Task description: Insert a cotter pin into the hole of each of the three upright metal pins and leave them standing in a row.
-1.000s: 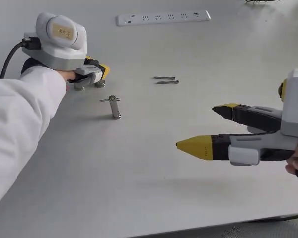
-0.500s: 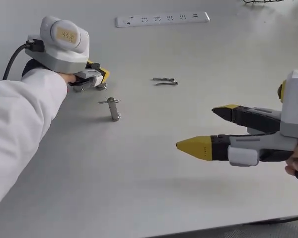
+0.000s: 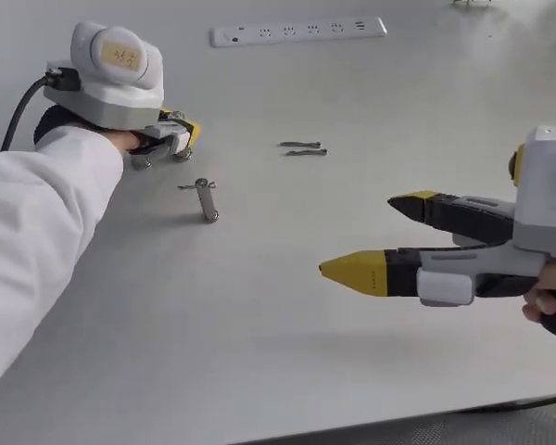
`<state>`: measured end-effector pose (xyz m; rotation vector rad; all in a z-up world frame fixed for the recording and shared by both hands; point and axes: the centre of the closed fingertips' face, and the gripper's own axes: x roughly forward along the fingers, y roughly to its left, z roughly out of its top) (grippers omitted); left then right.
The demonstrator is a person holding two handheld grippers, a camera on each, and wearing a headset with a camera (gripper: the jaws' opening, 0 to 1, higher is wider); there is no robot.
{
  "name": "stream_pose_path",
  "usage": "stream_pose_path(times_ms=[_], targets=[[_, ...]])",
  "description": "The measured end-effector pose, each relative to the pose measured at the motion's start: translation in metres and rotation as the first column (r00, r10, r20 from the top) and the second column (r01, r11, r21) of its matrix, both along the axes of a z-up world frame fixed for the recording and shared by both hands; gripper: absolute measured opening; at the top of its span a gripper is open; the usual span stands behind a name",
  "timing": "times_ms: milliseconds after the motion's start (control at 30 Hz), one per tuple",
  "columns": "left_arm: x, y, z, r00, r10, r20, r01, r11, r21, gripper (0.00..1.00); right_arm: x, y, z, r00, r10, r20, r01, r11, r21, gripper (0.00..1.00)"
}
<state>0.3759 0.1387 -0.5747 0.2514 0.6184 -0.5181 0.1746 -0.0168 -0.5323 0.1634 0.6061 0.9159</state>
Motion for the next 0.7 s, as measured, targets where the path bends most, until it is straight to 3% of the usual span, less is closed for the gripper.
stream_pose_path(times_ms=[67,100,167,333,400,567,700], targets=[[-0.001,0.001,0.003,1.0,-0.001,0.008,0.0,1.0,0.016,0.12,0.001,-0.001,0.0,1.0,-0.002,0.001,0.002,1.0,-0.001,0.89],[0.0,0.003,0.008,1.0,0.028,0.008,-0.028,1.0,0.0,0.12,0.001,-0.001,0.0,1.0,-0.004,0.001,0.004,1.0,0.0,0.89],[0.001,0.003,0.018,0.997,0.075,-0.006,-0.075,0.994,-0.08,0.12,0.002,-0.002,0.0,1.0,-0.007,0.0,0.007,1.0,-0.001,0.89],[0.0,0.004,0.039,0.999,0.044,0.028,-0.043,0.998,-0.052,0.12,0.001,-0.002,0.001,1.0,-0.004,0.003,0.004,1.0,-0.003,0.89],[-0.003,0.003,0.049,0.999,0.04,0.024,-0.038,0.996,-0.079,0.12,0.0,-0.002,0.0,1.0,-0.001,0.004,0.001,1.0,-0.006,0.89],[-0.018,-0.01,0.07,1.0,0.002,0.026,0.001,0.993,-0.116,0.12,0.0,-0.003,0.002,1.0,-0.012,0.008,0.012,1.0,-0.002,0.89],[-0.039,-0.026,0.089,0.999,-0.036,0.032,0.04,0.99,-0.136,0.12,0.0,-0.002,0.003,1.0,-0.01,0.012,0.01,1.0,-0.001,0.89]])
